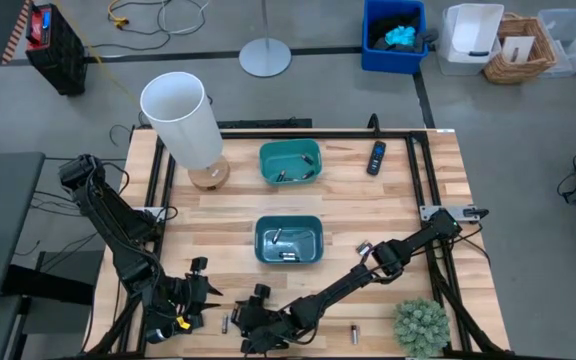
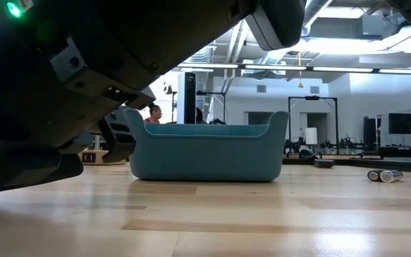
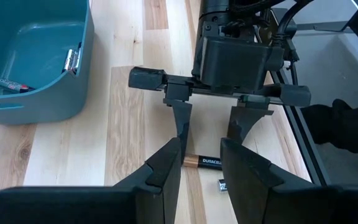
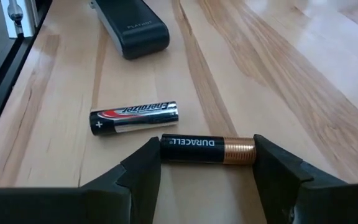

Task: Sort batteries
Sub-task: Put the black battery into the green bin

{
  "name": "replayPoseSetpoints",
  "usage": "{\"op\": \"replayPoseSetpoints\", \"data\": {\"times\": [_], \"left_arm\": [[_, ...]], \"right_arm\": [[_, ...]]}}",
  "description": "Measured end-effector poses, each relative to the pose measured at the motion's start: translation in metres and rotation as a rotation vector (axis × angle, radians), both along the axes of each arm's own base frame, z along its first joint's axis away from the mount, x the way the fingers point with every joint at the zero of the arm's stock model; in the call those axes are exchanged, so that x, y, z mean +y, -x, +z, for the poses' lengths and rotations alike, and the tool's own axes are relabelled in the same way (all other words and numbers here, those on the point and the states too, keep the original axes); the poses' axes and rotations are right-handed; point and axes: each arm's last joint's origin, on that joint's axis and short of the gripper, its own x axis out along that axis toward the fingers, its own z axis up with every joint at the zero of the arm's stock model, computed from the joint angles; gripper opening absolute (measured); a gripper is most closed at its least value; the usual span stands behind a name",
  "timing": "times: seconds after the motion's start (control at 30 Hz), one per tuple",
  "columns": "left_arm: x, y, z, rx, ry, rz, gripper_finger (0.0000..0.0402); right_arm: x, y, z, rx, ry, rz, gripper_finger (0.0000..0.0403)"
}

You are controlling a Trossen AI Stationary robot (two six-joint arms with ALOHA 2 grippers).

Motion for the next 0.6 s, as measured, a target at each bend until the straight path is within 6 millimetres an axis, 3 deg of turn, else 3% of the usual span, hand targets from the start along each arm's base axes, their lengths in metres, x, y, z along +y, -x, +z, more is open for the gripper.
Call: {"op": "replayPoseSetpoints", "data": {"times": [0.27,0.6], "left_arm": [[0.000,0.000,0.000,0.000,0.000,0.000,0.0108],[0.000,0.000,0.000,0.000,-0.007,-0.003,0.0108]], "right_arm": [[-0.004,-0.001,0.010,0.003,0.092,0.004,0.0223],[-0.020,0.003,0.052,0.059,0.242,-0.015,0.0223]]}}
